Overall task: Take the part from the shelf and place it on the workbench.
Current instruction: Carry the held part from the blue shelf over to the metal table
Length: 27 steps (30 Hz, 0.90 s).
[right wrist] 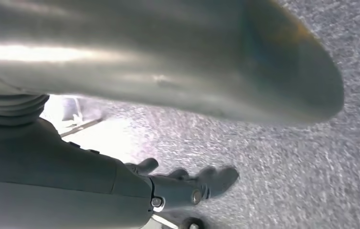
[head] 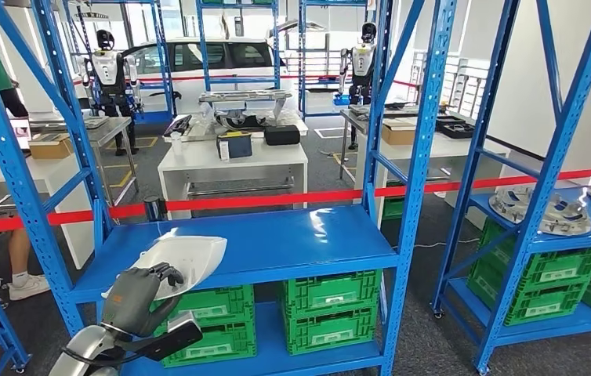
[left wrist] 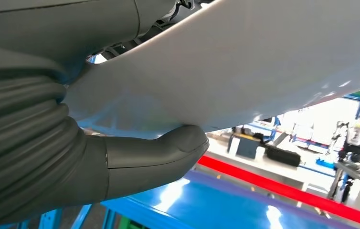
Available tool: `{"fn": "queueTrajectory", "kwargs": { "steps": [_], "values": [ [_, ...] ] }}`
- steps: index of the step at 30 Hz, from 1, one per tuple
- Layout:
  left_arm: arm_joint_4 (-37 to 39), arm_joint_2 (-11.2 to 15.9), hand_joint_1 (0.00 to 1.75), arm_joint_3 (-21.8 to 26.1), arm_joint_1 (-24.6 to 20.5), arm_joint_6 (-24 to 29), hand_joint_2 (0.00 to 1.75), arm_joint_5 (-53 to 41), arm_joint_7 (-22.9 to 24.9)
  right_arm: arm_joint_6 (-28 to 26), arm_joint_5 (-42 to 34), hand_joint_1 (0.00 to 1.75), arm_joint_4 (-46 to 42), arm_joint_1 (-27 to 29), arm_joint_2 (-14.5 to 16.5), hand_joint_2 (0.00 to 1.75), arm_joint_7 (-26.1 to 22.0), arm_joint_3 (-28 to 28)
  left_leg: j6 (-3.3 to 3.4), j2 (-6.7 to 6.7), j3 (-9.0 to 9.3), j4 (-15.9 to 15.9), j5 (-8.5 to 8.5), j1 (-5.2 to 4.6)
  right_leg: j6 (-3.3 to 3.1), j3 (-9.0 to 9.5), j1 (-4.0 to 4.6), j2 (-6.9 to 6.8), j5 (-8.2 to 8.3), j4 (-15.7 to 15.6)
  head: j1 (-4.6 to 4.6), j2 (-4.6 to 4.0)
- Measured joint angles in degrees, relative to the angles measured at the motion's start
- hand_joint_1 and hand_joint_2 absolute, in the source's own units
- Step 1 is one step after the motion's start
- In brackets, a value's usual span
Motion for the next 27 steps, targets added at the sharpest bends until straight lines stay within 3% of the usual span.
{"fn": "queueTrajectory", "kwargs": {
  "steps": [2, 3, 6, 7, 8, 9, 11, 13, 14, 15, 17, 18, 19, 21, 22, 23, 24, 25, 26, 27],
  "values": [
    [0.51, -0.19, 1.75, -0.01, -0.22, -0.19, 1.75, -0.21, -0.04, 0.10, -0.54, 0.00, -0.01, -0.13, -0.18, 0.00, -1.53, 0.00, -0.70, -0.09, -0.37, -0.01, 0.12, 0.09, -0.78, -0.70, -0.17, -0.15, 1.07, -0.22, -0.01, -0.01],
    [0.73, -0.25, 1.75, -0.02, -0.44, -0.41, 1.75, -0.36, -0.02, 0.08, -0.83, 0.00, -0.02, -0.25, -0.32, 0.00, -2.44, 0.00, -1.02, -0.16, -0.86, 0.89, -1.22, 0.14, -1.21, -1.21, -0.29, -0.27, 1.76, -0.39, -0.02, 0.00],
    [1.22, -0.65, 1.75, -0.05, -1.46, -1.13, 1.75, -0.66, 0.15, 0.26, -1.51, 0.00, -0.04, -0.60, -0.68, 0.00, -4.15, 0.00, -1.78, -0.25, -3.12, 9.80, -9.29, 0.43, -1.74, -3.48, -0.42, -0.45, 3.92, -0.51, -0.09, 0.01],
    [1.31, -0.82, 1.75, -0.08, -1.72, -1.50, 1.75, -0.80, 0.33, 0.63, -1.63, 0.00, -0.04, -0.67, -0.78, 0.00, -4.19, 0.00, -1.95, -0.24, -3.52, 13.31, -10.85, 0.52, -1.70, -4.35, -0.42, -0.47, 4.63, -0.48, -0.09, 0.00],
    [1.36, -0.94, 1.75, -0.11, -1.88, -2.01, 1.75, -0.97, 0.63, 1.09, -1.75, 0.00, -0.04, -0.73, -0.86, 0.00, -4.02, 0.00, -2.04, -0.24, -3.39, 15.69, -11.00, 0.57, -1.65, -5.23, -0.42, -0.49, 5.33, -0.43, -0.09, 0.01],
    [1.38, -1.01, 1.75, -0.16, -2.03, -2.54, 1.75, -1.15, 0.99, 1.53, -1.81, 0.00, -0.04, -0.76, -0.92, 0.00, -3.79, 0.00, -2.04, -0.24, -2.52, 16.38, -9.97, 0.62, -1.57, -6.11, -0.42, -0.50, 6.00, -0.36, -0.09, 0.01],
    [1.29, -1.02, 1.75, -0.24, -2.50, -3.46, 1.75, -1.42, 1.61, 2.10, -1.83, 0.00, -0.04, -0.81, -1.00, 0.00, -3.31, 0.00, -1.72, -0.26, 2.07, 11.86, -7.29, 0.65, -1.28, -7.72, -0.41, -0.50, 7.30, -0.17, -0.09, 0.01],
    [0.99, -1.01, 1.75, -0.27, -3.15, -3.84, 1.75, -1.51, 1.81, 2.28, -1.83, 0.00, -0.04, -0.85, -1.04, 0.00, -3.07, -0.01, -1.14, -0.31, 8.23, 3.33, -7.98, 0.38, -0.75, -8.78, -0.33, -0.48, 8.50, -0.08, -0.09, 0.01],
    [0.83, -0.98, 1.75, -0.27, -3.41, -3.87, 1.75, -1.54, 1.80, 2.28, -1.83, 0.00, -0.04, -0.87, -1.06, 0.00, -3.03, -0.01, -0.83, -0.33, 9.97, 0.31, -8.82, 0.17, -0.41, -9.00, -0.37, -0.49, 9.12, -0.21, -0.08, 0.01],
    [0.73, -0.94, 1.75, -0.28, -3.57, -3.88, 1.75, -1.60, 1.78, 2.28, -1.83, 0.00, -0.04, -0.86, -1.08, 0.00, -3.03, -0.02, -0.49, -0.35, 10.59, -1.33, -9.28, -0.08, -0.02, -9.14, -0.46, -0.50, 9.79, -0.49, -0.08, 0.01],
    [0.70, -0.87, 1.75, -0.34, -3.63, -3.88, 1.75, -1.85, 1.76, 2.27, -1.83, 0.00, -0.03, -0.80, -1.11, 0.00, -3.08, -0.02, 0.45, -0.21, 9.82, -1.95, -8.18, -0.18, 0.75, -9.53, -0.73, -0.45, 10.47, -0.92, -0.08, 0.00],
    [0.70, -0.84, 1.75, -0.37, -3.61, -3.88, 1.75, -2.00, 1.75, 2.27, -1.83, 0.00, -0.02, -0.75, -1.10, 0.00, -3.09, -0.03, 1.02, -0.09, 9.35, -2.08, -7.45, -0.13, 1.04, -10.04, -0.80, -0.37, 9.42, -0.25, -0.07, 0.01],
    [0.67, -0.82, 1.75, -0.40, -3.60, -3.88, 1.75, -2.12, 1.76, 2.24, -1.83, 0.00, -0.02, -0.69, -1.10, 0.00, -3.09, -0.03, 1.50, 0.02, 8.74, -2.21, -6.66, -0.03, 1.26, -10.84, -0.82, -0.30, 7.29, 1.54, -0.05, 0.01],
    [0.60, -0.77, 1.75, -0.43, -3.60, -3.91, 1.75, -2.26, 1.75, 2.15, -1.83, 0.00, -0.03, -0.67, -1.10, 0.00, -3.09, -0.04, 2.02, 0.07, 7.06, -2.16, -5.22, -0.02, 1.49, -12.90, -0.82, -0.24, 1.40, 8.49, 0.02, 0.01],
    [0.58, -0.75, 1.75, -0.44, -3.54, -3.94, 1.75, -2.28, 1.76, 2.10, -1.83, 0.00, -0.03, -0.70, -1.10, 0.00, -3.10, -0.04, 2.05, 0.05, 6.11, -2.08, -4.51, -0.04, 1.60, -13.68, -0.81, -0.23, -0.48, 12.31, 0.04, 0.00],
    [0.59, -0.73, 1.75, -0.45, -3.45, -3.97, 1.75, -2.31, 1.76, 2.08, -1.83, 0.00, -0.03, -0.74, -1.10, 0.00, -3.14, -0.04, 2.01, 0.03, 5.15, -1.97, -3.83, -0.06, 1.66, -13.89, -0.81, -0.23, -1.01, 15.10, 0.05, 0.00],
    [0.59, -0.70, 1.75, -0.46, -3.33, -3.95, 1.75, -2.40, 1.81, 2.08, -1.83, 0.00, -0.02, -0.78, -1.10, 0.00, -3.19, -0.04, 1.91, 0.02, 4.19, -1.80, -3.21, -0.06, 1.67, -13.24, -0.80, -0.22, -0.29, 16.11, 0.06, 0.00],
    [0.58, -0.64, 1.75, -0.47, -3.21, -3.87, 1.75, -2.56, 1.92, 2.04, -1.83, 0.00, -0.03, -0.80, -1.09, 0.00, -3.30, -0.04, 1.75, 0.01, 3.24, -1.56, -2.65, -0.03, 1.64, -11.53, -0.81, -0.22, 1.17, 14.98, 0.07, 0.00],
    [0.54, -0.58, 1.75, -0.48, -3.13, -3.73, 1.75, -2.77, 2.07, 1.98, -1.83, 0.00, -0.03, -0.82, -1.09, 0.00, -3.46, -0.04, 1.56, 0.00, 2.37, -1.24, -2.17, 0.00, 1.59, -8.87, -0.82, -0.22, 2.49, 11.99, 0.07, 0.01],
    [0.41, -0.50, 1.75, -0.48, -3.09, -3.53, 1.75, -3.00, 2.21, 1.92, -1.83, 0.00, -0.04, -0.88, -1.10, 0.00, -3.62, -0.04, 1.29, -0.01, 1.55, -0.87, -1.75, -0.03, 1.50, -5.69, -0.78, -0.20, 2.63, 7.80, 0.09, 0.01]
  ]
}}
